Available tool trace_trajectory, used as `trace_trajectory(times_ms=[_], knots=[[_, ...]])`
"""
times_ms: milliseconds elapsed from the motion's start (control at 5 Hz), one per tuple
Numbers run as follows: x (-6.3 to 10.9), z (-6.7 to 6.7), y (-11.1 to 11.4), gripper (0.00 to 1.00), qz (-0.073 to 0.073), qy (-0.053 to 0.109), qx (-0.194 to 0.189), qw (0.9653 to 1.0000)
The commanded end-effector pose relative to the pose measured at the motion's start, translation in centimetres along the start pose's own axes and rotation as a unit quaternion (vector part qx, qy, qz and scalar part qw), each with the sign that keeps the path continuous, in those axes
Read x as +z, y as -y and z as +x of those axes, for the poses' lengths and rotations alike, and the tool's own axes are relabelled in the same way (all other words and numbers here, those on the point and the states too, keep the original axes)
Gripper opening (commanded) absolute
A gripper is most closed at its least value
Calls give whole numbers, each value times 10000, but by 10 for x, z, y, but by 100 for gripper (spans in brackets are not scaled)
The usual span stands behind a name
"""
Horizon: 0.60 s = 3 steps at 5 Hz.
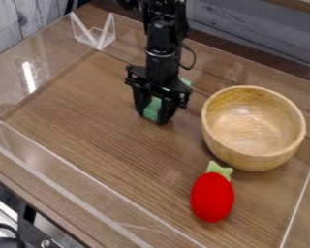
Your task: Put the green block in the brown bowl
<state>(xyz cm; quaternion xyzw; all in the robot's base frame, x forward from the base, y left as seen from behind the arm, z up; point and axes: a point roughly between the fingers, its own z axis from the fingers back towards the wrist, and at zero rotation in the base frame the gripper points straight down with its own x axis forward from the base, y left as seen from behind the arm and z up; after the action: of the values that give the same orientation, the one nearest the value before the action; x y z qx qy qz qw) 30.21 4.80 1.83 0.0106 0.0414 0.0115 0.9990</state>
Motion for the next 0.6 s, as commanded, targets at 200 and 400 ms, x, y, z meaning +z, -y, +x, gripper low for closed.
trace_trajectory(times_ms=[200,400], knots=[[18,0,15,0,9,402,-415,9983],[20,0,20,0,-5,460,-320,9984]])
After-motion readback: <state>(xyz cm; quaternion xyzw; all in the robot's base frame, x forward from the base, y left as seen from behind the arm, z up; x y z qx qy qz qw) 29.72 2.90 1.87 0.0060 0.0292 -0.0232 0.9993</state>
